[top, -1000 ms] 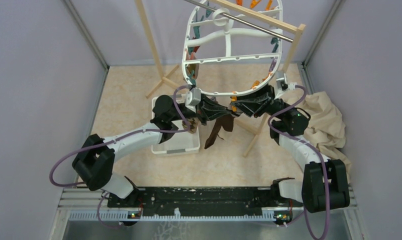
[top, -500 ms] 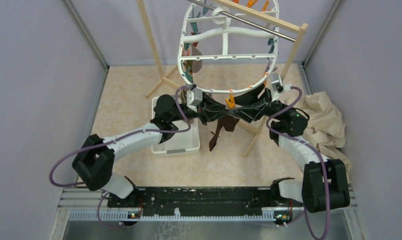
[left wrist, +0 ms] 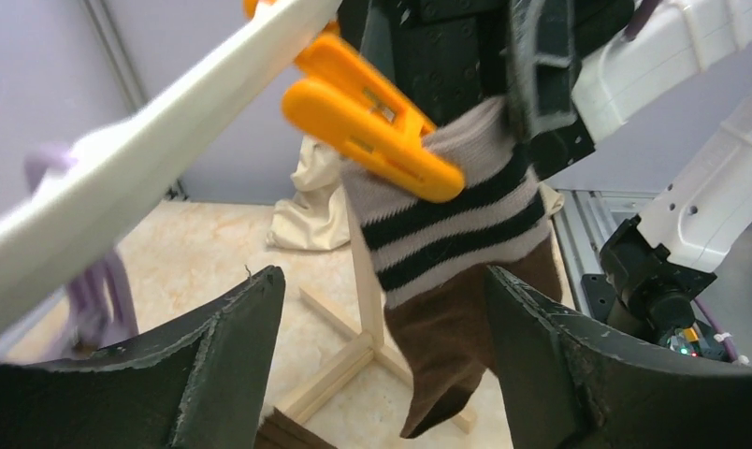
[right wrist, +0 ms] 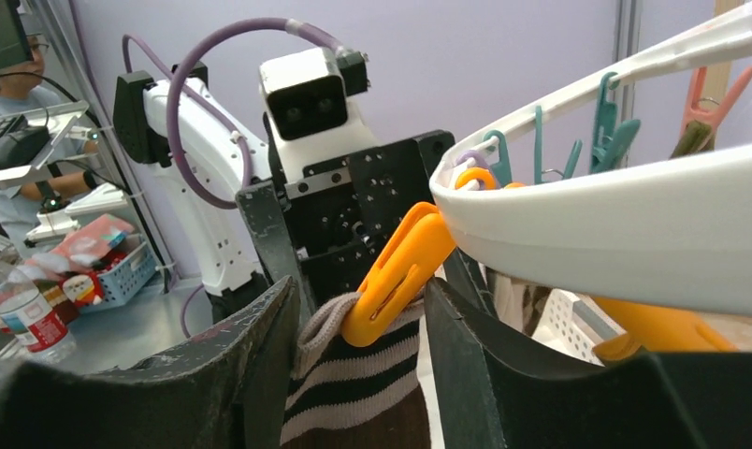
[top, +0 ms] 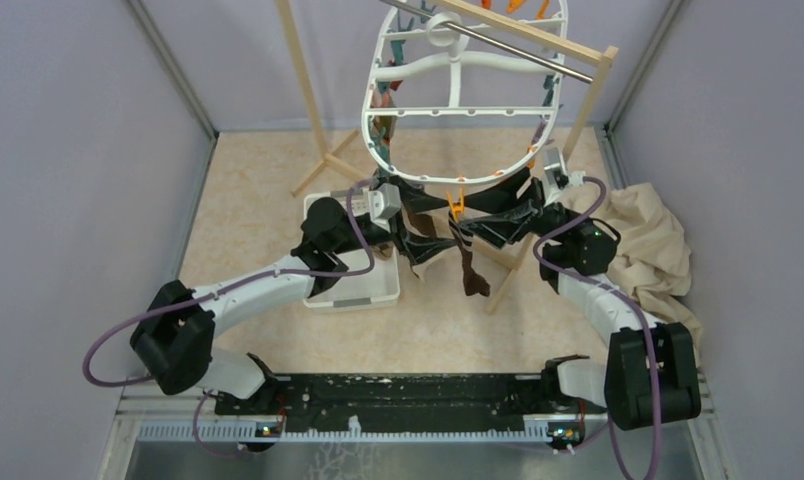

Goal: Clip the socks to the hanger
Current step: Clamp the sock onto the hanger, then move the hanger to the center of the board.

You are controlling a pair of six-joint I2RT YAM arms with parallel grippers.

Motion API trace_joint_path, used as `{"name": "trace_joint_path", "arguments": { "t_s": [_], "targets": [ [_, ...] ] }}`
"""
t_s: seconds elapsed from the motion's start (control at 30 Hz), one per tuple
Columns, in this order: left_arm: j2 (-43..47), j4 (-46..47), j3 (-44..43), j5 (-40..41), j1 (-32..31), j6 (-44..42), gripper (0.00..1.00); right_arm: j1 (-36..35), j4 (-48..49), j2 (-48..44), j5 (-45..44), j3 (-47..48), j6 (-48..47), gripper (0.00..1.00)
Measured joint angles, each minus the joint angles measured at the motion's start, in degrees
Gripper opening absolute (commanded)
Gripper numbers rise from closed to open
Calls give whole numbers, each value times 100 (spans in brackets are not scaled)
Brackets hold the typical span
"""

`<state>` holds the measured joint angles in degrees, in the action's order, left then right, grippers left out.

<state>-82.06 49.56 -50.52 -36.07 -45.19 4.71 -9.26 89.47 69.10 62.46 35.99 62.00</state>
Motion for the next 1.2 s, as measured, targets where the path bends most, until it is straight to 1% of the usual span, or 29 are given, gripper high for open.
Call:
{"name": "trace_joint_path", "arguments": {
  "t_s": [0.1,0.17,0.47,0.53,0.63,0.77,0.83,0.87,0.93,1.03,1.2],
  "targets": [
    [87,-105,170,203,0,-70,87,11,0,-87,0,-13,-4,61],
    [133,-199,328,341,0,-111,87,44,-2,-138,-2,-48,7,64],
    [162,-590,710,649,2,-179,88,72,-2,-219,-76,-74,11,68],
    [162,-697,737,667,2,-179,91,81,0,-264,-87,-74,13,71],
    [177,-907,745,787,-7,-157,97,81,-2,-297,-61,-74,17,73],
    [313,-1257,844,1399,-76,4,95,81,-11,-302,0,-74,-11,73],
    [341,-1453,850,1790,-125,133,97,81,-79,-321,-2,-72,-48,73],
    [345,-1580,850,1989,-149,203,98,81,-136,-341,-9,-72,-63,73],
    [345,-1893,850,2299,-177,343,99,81,-304,-417,-48,-72,-94,73],
    [352,-2350,850,2579,-195,581,99,81,-570,-608,-96,-72,-177,74],
    [573,-2876,975,2684,-197,870,99,83,-1742,-1423,-260,-90,-809,78]
  ]
}}
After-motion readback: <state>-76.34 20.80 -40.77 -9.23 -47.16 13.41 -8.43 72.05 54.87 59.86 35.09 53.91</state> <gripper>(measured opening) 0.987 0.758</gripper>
